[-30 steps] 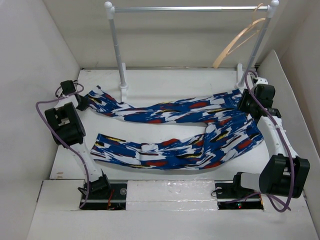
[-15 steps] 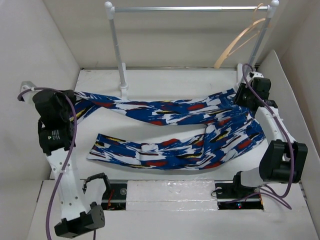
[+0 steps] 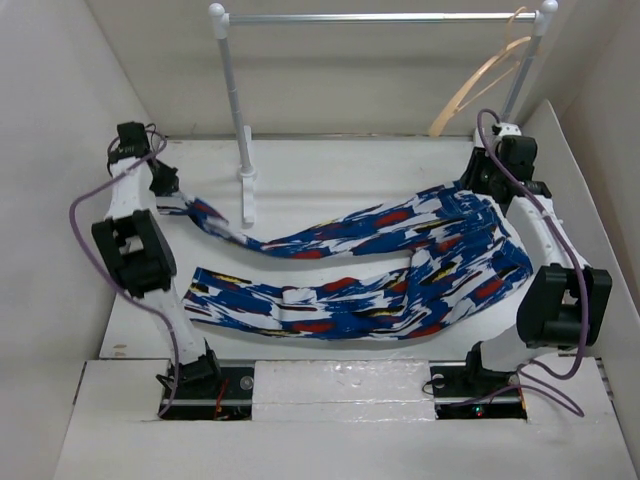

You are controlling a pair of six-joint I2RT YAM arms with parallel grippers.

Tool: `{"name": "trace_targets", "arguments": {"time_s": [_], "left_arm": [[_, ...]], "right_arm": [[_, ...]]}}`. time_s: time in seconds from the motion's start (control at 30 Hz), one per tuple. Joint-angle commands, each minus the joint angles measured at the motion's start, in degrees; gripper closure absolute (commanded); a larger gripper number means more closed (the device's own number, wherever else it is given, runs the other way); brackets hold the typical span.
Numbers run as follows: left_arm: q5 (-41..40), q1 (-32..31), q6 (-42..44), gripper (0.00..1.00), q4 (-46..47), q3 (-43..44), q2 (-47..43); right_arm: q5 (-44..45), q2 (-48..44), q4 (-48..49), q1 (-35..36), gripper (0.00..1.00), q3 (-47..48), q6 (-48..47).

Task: Place the trousers on the hanger
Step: Flatten out the trousers at the center of the board.

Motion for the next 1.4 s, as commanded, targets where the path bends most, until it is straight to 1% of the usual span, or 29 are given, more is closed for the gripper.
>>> {"name": "trace_targets", "arguments": {"time_s": [0.0, 0.03, 0.07, 0.1, 0.13, 0.17, 0.2, 0.23, 0.3, 0.33, 0.37, 0.4, 0.43, 0.47, 0.5, 0.53, 0.57, 0.6, 0.7, 0.73, 0.77, 0.83, 0.97, 1.07, 1.13, 1.17, 1.2, 1.3, 1.37], "left_arm": [[2.91, -0.23, 2.66, 1.0, -1.19, 21.51, 10.85], [3.88, -0.23, 3.1, 1.0, -5.03, 27.57, 19.33], [7.37, -0.75, 3.8, 0.88, -6.2, 37.11, 22.64], [9.4, -0.23, 3.98, 0.63, -6.91, 38.51, 24.93], [11.34, -0.23, 3.55, 0.49, -2.92, 36.44, 24.09], [13.88, -0.23, 3.63, 0.37, -0.79, 30.42, 22.95], [14.52, -0.23, 4.59, 0.22, 2.37, 28.01, 21.98], [14.44, -0.23, 5.29, 0.19, 2.83, 26.15, 19.88], [9.45, -0.23, 7.22, 0.13, 4.93, 20.55, 15.93], [9.42, -0.23, 7.49, 0.13, 4.95, 20.51, 13.73], [6.73, -0.23, 7.32, 0.13, 6.43, 14.59, 11.44], [5.57, 0.56, 6.89, 0.17, 11.23, 10.97, 8.72], [4.43, 2.13, 4.97, 0.19, 13.97, 6.32, 2.95], [3.37, 2.84, 3.73, 0.23, 16.52, -2.52, 0.46], [3.62, 3.55, 2.85, 0.35, 21.51, -6.52, -2.0], [4.23, 4.25, 2.4, 0.39, 23.38, -10.13, -5.51], [5.11, 4.95, 1.62, 0.4, 24.1, -14.69, -5.98], [5.73, 4.96, 1.61, 0.38, 24.28, -15.78, -5.81], [7.83, 5.57, 1.61, 0.37, 22.0, -14.91, -1.86], [9.32, 5.57, 1.52, 0.37, 22.61, -14.56, 0.5], [12.03, 5.57, 1.43, 0.37, 22.96, -13.6, 1.74], [12.41, 5.05, 1.34, 0.37, 21.74, -10.8, 5.77], [10.48, 3.03, 2.05, 0.38, 19.1, -7.18, 11.15], [11.35, 3.03, 0.82, 0.43, 20.41, -8.31, 13.09], [10.66, 3.03, -0.15, 0.82, 21.64, -7.79, 13.7], [10.74, 3.03, -0.41, 0.82, 21.65, -7.62, 13.71], [10.57, 3.03, -0.5, 0.93, 20.86, -6.74, 14.58], [10.39, 3.03, 0.72, 1.0, 17.45, -2.7, 16.51], [9.52, 3.03, 1.95, 1.0, 15.76, -0.59, 17.84]], "right_arm": [[-0.45, -1.54, 1.76, 5.89, 0.55, 0.05, -2.48], [1.21, -2.07, 1.33, 7.74, 0.54, -0.4, -3.53], [1.58, -3.47, 0.8, 10.89, 0.54, -0.92, -3.97], [1.58, -4.09, -0.33, 12.14, 0.53, -1.97, -4.24], [0.8, -4.79, -0.61, 13.46, 0.5, -2.76, -4.33], [0.35, -6.54, -0.61, 16.08, 0.49, -3.82, -4.5], [0.87, -7.43, -1.04, 17.5, 0.48, -4.61, -4.68], [1.05, -8.48, -1.22, 18.73, 0.44, -6.45, -4.59], [1.14, -11.81, -1.31, 22.93, 0.39, -8.47, -4.59], [1.14, -11.83, -1.31, 22.96, 0.39, -8.49, -4.68], [1.4, -12.53, -1.4, 23.75, 0.39, -9.36, -4.68], [1.84, -13.75, -1.66, 24.89, 0.4, -9.71, -4.68], [2.1, -14.29, -1.75, 24.9, 0.45, -9.98, -5.03], [2.19, -15.08, -1.93, 25.68, 0.52, -10.41, -5.21], [2.11, -15.69, -1.75, 25.69, 0.62, -10.77, -5.38], [2.11, -16.83, -1.84, 26.47, 0.74, -11.03, -5.64], [2.19, -17.54, -2.01, 27.09, 0.76, -11.38, -5.65], [2.19, -17.98, -2.54, 27.09, 0.76, -12.08, -5.56], [2.28, -19.74, -5.52, 27.09, 0.73, -12.7, -7.47], [2.63, -20.35, -5.97, 27.09, 0.65, -13.05, -8.19], [3.24, -21.49, -6.15, 26.48, 0.61, -13.75, -8.37], [2.2, -22.38, -6.67, 24.2, 0.55, -15.34, -8.63], [-1.58, -23.61, -8.52, 19.54, 0.51, -15.6, -8.55], [-1.94, -25.27, -8.87, 18.22, 0.49, -15.78, -8.55], [-2.02, -26.15, -9.92, 16.56, 0.49, -15.96, -8.2], [-2.02, -26.16, -9.93, 16.55, 0.49, -16.13, -8.2], [-2.02, -26.68, -10.19, 16.55, 0.49, -16.39, -8.11], [-1.85, -27.12, -10.63, 13.92, 0.48, -17.27, -7.14], [-2.64, -27.04, -10.37, 11.37, 0.43, -17.8, -6.53]]}}
